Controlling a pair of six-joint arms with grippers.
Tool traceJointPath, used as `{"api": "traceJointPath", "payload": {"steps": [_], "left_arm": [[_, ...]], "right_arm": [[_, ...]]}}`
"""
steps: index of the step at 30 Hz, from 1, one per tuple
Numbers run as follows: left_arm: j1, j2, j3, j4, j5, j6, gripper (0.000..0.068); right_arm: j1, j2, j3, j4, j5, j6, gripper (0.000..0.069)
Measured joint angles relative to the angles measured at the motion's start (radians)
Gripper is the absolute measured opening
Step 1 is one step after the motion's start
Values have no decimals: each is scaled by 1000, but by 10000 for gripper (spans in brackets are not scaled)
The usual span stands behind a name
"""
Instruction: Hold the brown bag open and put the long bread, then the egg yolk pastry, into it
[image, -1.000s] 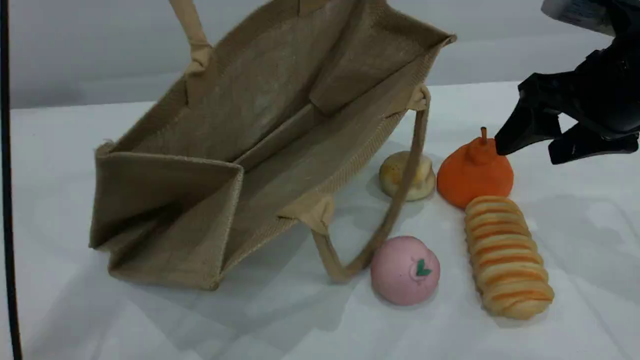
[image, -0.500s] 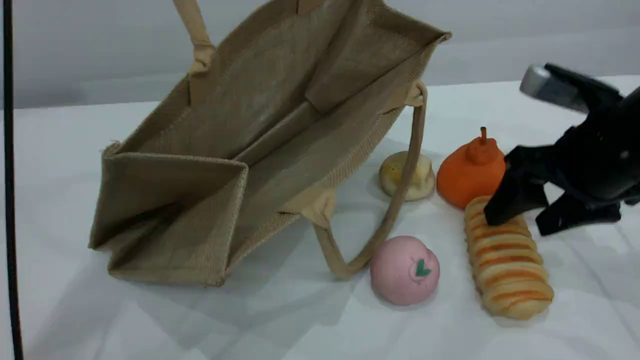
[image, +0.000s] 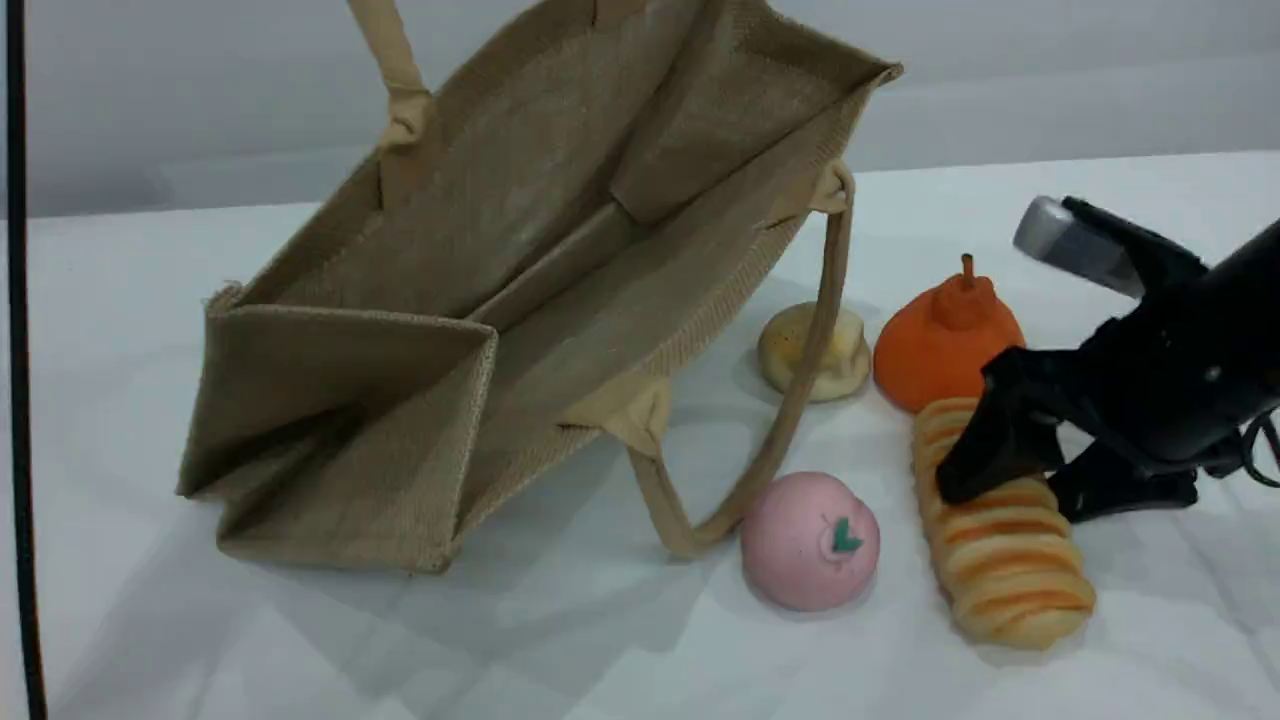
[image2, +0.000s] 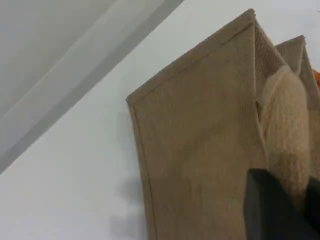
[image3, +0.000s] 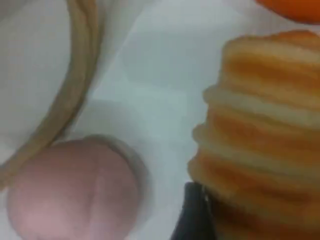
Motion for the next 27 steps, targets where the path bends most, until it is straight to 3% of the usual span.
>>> {"api": "traceJointPath", "payload": {"steps": [2, 6, 8, 19, 23, 27], "left_arm": [[0, 0, 0, 0, 0, 0, 94], [0, 0, 0, 0, -1, 0, 94], [0, 0, 0, 0, -1, 0, 94], [0, 1, 0, 0, -2, 0, 94], [0, 1, 0, 0, -1, 0, 94], [0, 1, 0, 0, 0, 0, 94]], "right_arm": [[0, 1, 0, -1, -7, 0, 409], [-1, 1, 0, -7, -7, 1, 192], [-2, -11, 1, -21, -6, 4, 127], [-1, -301, 2, -68, 185, 19, 120], [5, -404, 0, 48, 245, -25, 109], [72, -399, -10, 215, 296, -136, 108]]}}
